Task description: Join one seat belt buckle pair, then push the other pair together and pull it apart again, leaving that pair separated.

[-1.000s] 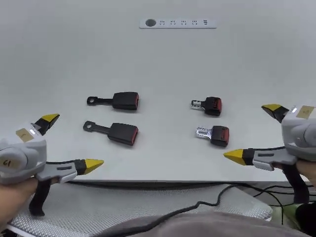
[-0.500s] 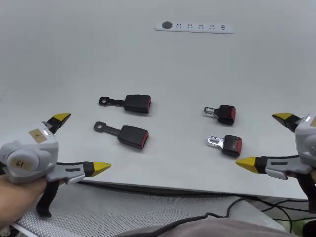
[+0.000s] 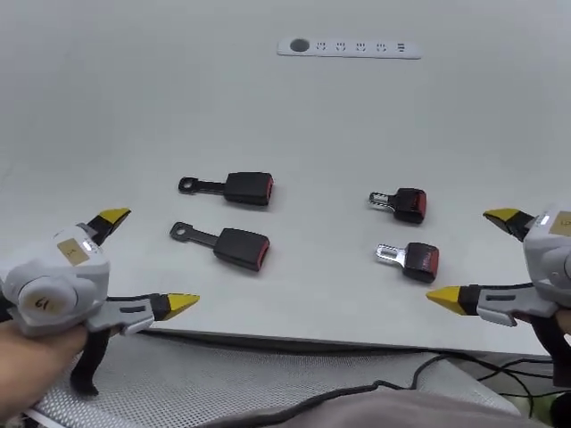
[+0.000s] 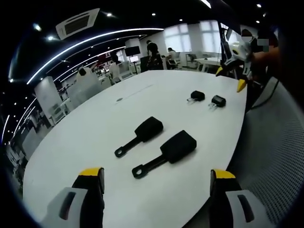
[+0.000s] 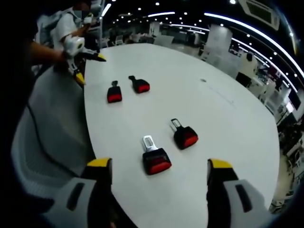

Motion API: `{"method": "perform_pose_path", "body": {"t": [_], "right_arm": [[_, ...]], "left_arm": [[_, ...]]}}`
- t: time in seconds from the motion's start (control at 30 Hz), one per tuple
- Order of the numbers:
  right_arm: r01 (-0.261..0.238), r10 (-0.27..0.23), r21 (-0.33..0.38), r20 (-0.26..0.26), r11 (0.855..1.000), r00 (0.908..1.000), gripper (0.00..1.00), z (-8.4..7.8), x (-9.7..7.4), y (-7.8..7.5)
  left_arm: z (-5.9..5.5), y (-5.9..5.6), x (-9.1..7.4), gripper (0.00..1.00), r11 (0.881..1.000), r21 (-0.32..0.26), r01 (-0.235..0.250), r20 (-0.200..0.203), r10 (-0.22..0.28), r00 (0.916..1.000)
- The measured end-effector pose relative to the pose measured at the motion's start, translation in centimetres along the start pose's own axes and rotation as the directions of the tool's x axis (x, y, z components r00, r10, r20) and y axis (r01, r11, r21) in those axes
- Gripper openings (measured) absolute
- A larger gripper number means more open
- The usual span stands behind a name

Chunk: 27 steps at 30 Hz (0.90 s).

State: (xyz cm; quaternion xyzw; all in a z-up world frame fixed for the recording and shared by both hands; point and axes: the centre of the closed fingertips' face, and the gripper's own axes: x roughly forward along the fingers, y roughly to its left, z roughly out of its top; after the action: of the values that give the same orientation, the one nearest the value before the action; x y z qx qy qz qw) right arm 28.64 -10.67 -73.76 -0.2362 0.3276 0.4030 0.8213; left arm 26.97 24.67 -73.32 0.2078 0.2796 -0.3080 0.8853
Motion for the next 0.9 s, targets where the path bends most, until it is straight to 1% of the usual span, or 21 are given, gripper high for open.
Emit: {"method": "perform_pose_path", "body": {"t": [0.07,0.13,0.17,0.3,0.33,0.4,0.47,0.53,0.63,0.7,0.73,0.77,0.83,0.9], "right_arm": [[0.000,0.000,0.000,0.001,1.000,1.0000,0.82,0.0,0.0,0.1],[-0.002,0.002,-0.008,0.003,1.000,1.0000,0.82,-0.1,-0.1,0.2],[0.000,0.000,-0.009,0.003,1.000,1.0000,0.81,-0.2,-0.1,0.2],[-0.003,0.003,-0.021,0.005,1.000,1.0000,0.79,-0.1,-0.2,0.3],[-0.008,0.008,-0.035,0.002,0.999,1.0000,0.79,-0.1,-0.2,0.5],[-0.023,0.023,-0.040,-0.012,0.999,0.9997,0.77,-0.3,-0.2,0.8],[-0.020,0.020,-0.055,-0.010,0.998,0.9998,0.76,-0.2,-0.2,0.8],[-0.025,0.025,-0.069,-0.007,0.997,0.9997,0.73,-0.1,-0.2,0.9],[-0.030,0.029,-0.081,-0.009,0.996,0.9995,0.71,-0.1,0.0,0.9],[-0.035,0.034,-0.091,-0.013,0.995,0.9993,0.68,-0.1,0.0,1.0],[-0.039,0.038,-0.092,-0.013,0.995,0.9992,0.67,0.0,0.1,1.0],[-0.042,0.041,-0.090,-0.010,0.995,0.9991,0.66,0.1,0.1,1.0],[-0.053,0.053,-0.093,-0.001,0.994,0.9986,0.64,0.4,0.2,1.0],[-0.066,0.066,-0.106,-0.007,0.992,0.9978,0.61,0.4,0.4,1.2]], "left_arm": [[0.0,0.0,0.0,0.92,1.000,-0.012,-0.001,0.000,0.001,1.0000],[-0.2,0.0,0.0,0.92,1.000,-0.011,-0.001,-0.011,0.000,0.9999],[-0.3,0.0,0.0,0.92,1.000,-0.008,0.001,-0.010,-0.002,0.9999],[0.1,-0.2,-0.4,0.88,1.000,0.002,0.007,0.007,-0.007,1.0000],[0.1,-0.2,-0.4,0.87,1.000,0.001,0.011,0.008,-0.011,0.9999],[-0.1,-0.4,-0.3,0.84,1.000,0.004,0.029,-0.001,-0.029,0.9996],[0.0,-0.7,-0.2,0.82,0.999,0.017,0.038,0.000,-0.038,0.9993],[-0.2,-0.9,-0.2,0.79,0.998,0.019,0.055,-0.014,-0.055,0.9984],[-0.4,-0.9,-0.1,0.78,0.996,0.055,0.065,-0.028,-0.064,0.9976],[-0.7,-0.9,0.1,0.75,0.988,0.130,0.082,-0.068,-0.074,0.9950],[-0.9,-1.0,0.2,0.73,0.983,0.157,0.091,-0.087,-0.078,0.9932],[-0.7,-1.2,0.4,0.72,0.974,0.197,0.114,-0.100,-0.095,0.9905],[-0.6,-1.5,0.8,0.71,0.967,0.211,0.142,-0.110,-0.121,0.9866],[-0.4,-1.5,1.2,0.70,0.968,0.193,0.160,-0.119,-0.139,0.9831]]}}
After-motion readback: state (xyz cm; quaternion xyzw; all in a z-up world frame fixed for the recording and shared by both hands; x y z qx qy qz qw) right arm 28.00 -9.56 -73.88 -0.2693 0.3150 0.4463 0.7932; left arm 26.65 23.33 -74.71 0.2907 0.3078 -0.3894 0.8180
